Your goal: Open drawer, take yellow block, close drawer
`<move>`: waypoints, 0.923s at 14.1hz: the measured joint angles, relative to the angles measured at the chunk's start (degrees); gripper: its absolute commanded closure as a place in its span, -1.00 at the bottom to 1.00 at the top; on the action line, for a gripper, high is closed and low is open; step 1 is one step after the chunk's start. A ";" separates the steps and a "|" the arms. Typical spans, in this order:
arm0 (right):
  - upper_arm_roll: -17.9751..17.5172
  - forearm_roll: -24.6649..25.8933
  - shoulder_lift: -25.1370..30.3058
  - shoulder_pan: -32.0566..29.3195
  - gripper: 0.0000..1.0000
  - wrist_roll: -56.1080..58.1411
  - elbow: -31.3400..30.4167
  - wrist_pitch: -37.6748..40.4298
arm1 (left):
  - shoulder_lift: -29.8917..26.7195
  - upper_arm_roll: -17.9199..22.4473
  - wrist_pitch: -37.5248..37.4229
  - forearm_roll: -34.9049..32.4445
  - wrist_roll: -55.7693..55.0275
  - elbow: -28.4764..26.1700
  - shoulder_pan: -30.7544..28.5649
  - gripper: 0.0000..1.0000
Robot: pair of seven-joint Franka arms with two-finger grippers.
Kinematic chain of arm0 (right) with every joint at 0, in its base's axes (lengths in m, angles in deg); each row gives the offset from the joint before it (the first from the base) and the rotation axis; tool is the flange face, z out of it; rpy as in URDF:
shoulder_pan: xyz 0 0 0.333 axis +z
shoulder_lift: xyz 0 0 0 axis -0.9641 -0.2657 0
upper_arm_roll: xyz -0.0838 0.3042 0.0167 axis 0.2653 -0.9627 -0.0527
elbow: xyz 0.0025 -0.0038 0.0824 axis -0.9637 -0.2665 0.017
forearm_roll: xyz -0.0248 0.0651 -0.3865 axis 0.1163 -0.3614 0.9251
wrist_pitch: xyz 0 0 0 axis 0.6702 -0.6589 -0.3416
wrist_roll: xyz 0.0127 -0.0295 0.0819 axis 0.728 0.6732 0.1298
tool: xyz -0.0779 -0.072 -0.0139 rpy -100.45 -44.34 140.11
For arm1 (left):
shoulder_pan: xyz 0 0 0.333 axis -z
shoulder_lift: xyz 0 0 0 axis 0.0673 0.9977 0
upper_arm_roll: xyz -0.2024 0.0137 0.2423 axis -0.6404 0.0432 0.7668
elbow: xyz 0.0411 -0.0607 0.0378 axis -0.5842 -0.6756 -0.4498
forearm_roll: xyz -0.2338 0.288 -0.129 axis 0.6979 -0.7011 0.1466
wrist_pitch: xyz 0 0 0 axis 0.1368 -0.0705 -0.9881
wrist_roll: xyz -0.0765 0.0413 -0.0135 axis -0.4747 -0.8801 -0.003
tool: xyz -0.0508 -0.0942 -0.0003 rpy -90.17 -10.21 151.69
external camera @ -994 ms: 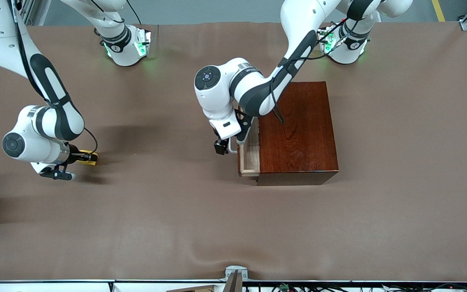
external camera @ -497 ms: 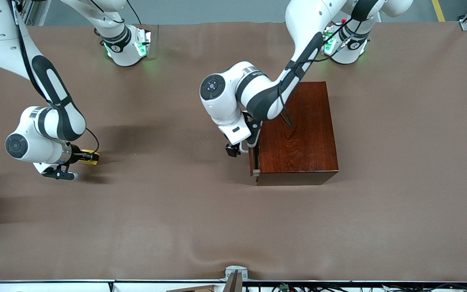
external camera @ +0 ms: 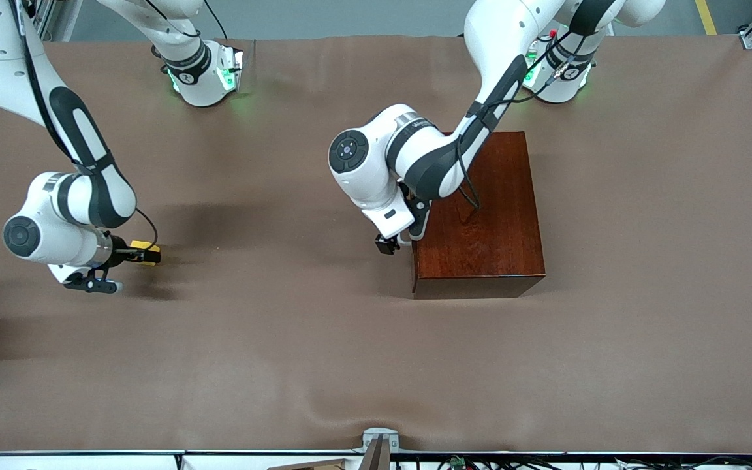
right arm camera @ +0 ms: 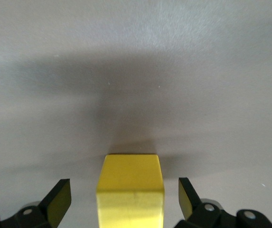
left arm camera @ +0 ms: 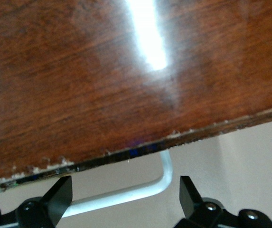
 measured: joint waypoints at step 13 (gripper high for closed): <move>-0.71 -0.01 3.72 6.31 -1.00 -3.82 31.16 37.72 | -9.21 -0.29 -1.12 2.87 8.54 1.57 -1.05 -1.00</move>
